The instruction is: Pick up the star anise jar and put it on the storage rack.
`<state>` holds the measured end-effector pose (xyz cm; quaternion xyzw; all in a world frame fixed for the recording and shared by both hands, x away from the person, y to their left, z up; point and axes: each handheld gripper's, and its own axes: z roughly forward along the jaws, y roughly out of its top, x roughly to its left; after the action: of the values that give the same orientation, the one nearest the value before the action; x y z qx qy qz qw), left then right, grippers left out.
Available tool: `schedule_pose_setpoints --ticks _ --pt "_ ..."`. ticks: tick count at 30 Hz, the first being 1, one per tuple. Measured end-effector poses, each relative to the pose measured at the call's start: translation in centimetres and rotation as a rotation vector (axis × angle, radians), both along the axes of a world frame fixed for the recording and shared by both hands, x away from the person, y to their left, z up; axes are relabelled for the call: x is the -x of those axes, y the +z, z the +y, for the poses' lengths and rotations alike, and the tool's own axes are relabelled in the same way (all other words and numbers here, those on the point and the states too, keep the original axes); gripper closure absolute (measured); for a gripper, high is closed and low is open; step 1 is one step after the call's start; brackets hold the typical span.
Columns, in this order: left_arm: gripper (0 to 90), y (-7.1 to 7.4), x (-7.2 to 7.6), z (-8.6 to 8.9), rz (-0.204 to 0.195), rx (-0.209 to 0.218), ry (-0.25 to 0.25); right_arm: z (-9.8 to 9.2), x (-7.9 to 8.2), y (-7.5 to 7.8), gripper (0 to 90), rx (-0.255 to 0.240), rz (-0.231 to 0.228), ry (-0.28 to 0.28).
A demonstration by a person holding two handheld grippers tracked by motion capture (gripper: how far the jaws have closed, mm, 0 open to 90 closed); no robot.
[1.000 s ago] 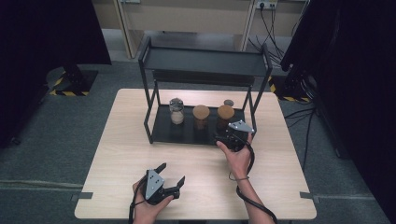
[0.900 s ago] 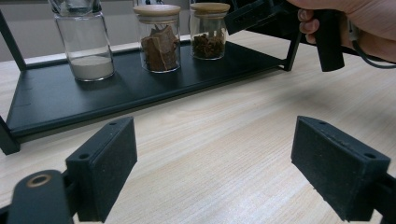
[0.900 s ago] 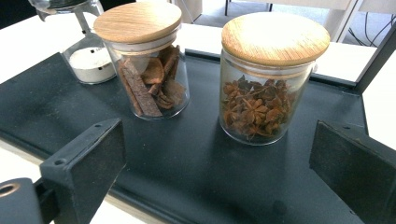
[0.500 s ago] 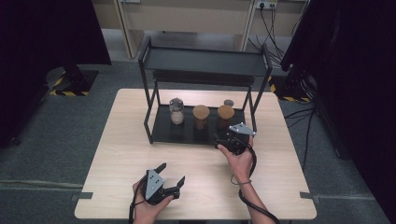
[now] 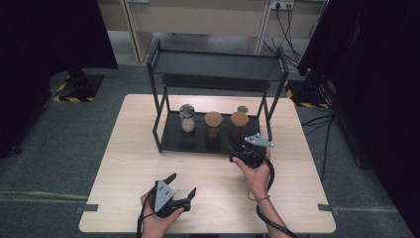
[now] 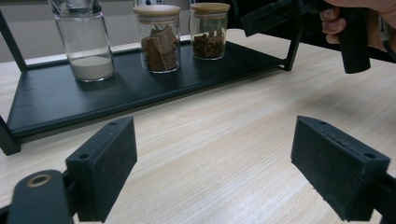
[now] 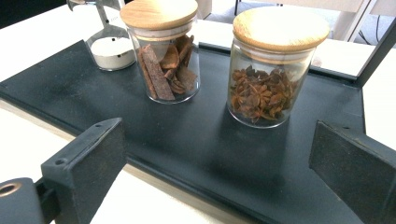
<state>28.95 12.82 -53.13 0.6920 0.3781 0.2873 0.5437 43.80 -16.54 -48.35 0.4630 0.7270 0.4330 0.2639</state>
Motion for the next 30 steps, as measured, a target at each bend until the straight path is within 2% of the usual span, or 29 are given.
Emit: schedule_pose_setpoints --ticks 14,30 --pt "13.9 0.0 0.0 0.0 0.0 0.002 0.001 -0.3 1.3 0.4 4.2 -0.005 -0.004 0.043" --pt "13.9 0.0 0.0 0.0 0.002 0.003 0.002 -1.1 2.8 0.4 4.2 -0.003 -0.005 0.067"
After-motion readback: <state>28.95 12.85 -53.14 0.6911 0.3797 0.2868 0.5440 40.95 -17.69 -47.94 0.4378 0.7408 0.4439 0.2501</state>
